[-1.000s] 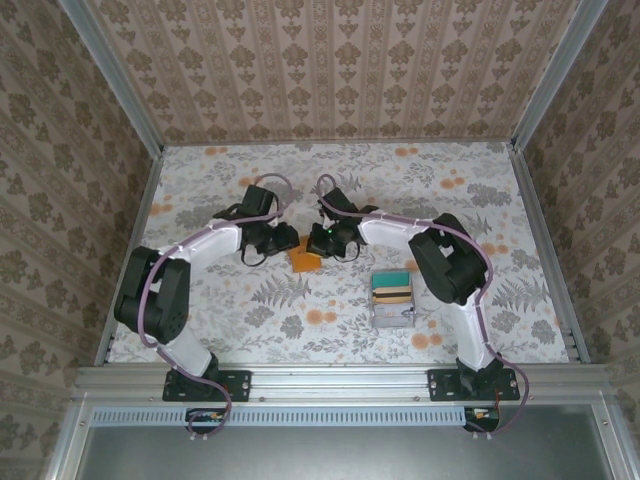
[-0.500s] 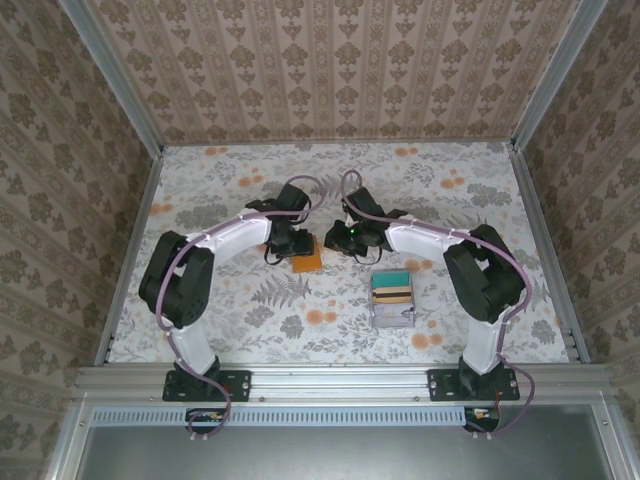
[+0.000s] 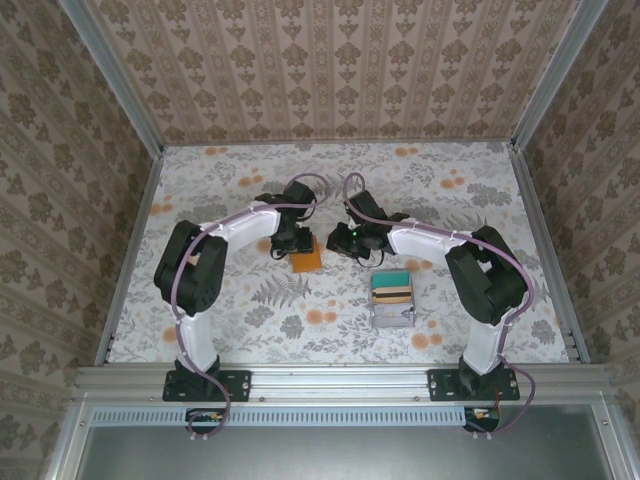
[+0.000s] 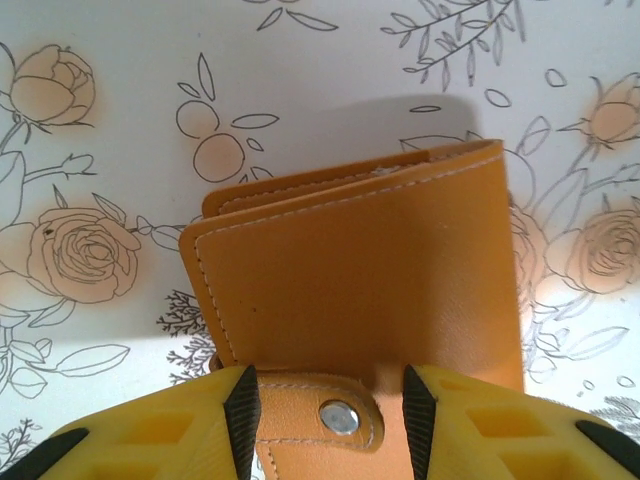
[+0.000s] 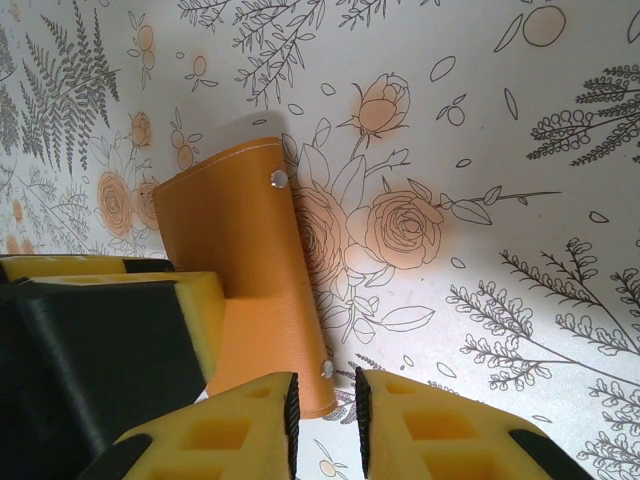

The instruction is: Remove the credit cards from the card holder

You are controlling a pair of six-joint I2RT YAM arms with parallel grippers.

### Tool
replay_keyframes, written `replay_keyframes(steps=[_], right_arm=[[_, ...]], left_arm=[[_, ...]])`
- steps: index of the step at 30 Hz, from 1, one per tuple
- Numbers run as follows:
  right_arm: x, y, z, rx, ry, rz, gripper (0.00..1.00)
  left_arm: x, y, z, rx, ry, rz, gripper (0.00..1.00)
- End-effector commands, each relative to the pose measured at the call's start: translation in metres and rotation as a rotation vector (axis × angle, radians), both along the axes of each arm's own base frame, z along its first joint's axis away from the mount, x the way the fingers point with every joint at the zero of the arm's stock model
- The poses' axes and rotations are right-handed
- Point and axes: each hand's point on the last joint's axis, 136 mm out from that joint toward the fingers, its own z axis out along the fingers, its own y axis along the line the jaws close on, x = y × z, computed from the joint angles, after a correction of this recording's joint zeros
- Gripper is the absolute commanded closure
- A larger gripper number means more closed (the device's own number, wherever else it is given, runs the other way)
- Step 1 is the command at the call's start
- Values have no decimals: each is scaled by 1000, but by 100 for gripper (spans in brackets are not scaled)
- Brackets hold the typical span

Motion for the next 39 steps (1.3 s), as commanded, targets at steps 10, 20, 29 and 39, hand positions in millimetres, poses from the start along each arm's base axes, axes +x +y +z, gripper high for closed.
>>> replay_keyframes(steps=[10,20,29,39], right_arm=[[3,-4,6,5,-25,-20,74],[2,-3,8,10,-26,-20,74],[1,-3,9,7,-25,-20,74],[1,1,9,10,-25,-12,74]], left_arm=[[-19,4,-26,92,81,-47,64],[-30,10,-49,70,93,-37,87],[-34,14,-62,-52,96,9,92],[-32,17,-66,-259,85,77,98]])
